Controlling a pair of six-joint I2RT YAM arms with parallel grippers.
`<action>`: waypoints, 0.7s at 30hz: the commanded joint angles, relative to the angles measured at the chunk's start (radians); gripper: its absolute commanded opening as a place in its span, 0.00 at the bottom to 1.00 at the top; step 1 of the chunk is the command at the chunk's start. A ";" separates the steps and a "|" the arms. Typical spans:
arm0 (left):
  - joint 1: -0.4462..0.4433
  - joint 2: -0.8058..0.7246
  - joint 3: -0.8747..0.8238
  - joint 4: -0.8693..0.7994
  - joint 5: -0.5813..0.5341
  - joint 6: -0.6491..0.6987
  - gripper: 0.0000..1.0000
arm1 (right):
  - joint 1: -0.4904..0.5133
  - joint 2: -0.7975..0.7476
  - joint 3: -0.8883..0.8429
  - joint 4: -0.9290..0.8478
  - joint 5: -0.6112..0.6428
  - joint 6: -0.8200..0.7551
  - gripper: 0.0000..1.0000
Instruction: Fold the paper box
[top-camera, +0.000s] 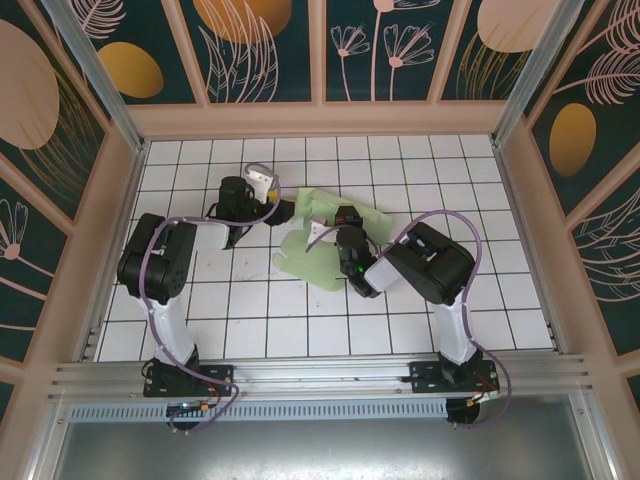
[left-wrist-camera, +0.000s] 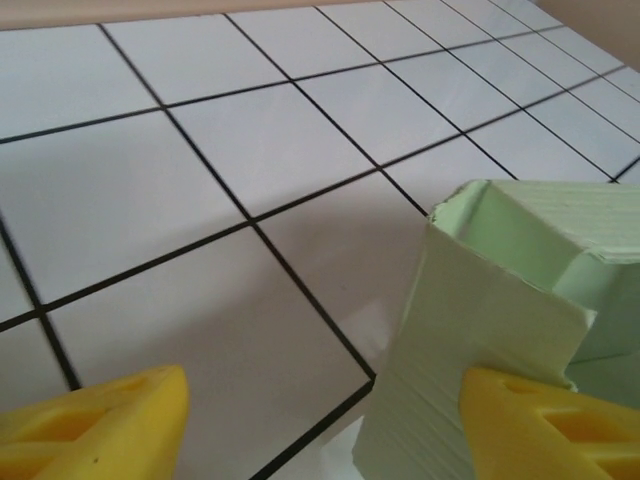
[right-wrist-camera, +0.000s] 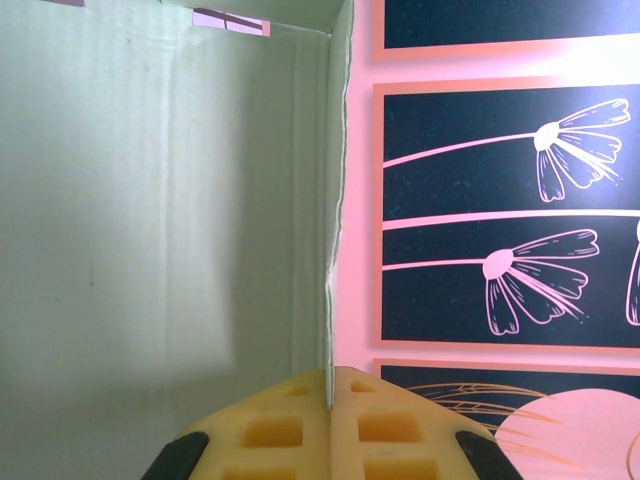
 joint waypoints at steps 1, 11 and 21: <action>-0.017 0.026 0.023 -0.038 0.065 0.040 0.71 | 0.001 -0.009 -0.003 0.028 0.002 0.017 0.00; -0.038 0.052 0.061 -0.034 0.121 0.030 0.63 | 0.007 -0.019 0.006 0.023 0.008 0.018 0.00; -0.058 0.091 0.086 -0.035 0.132 0.016 0.58 | 0.014 -0.029 0.019 0.005 0.009 0.029 0.00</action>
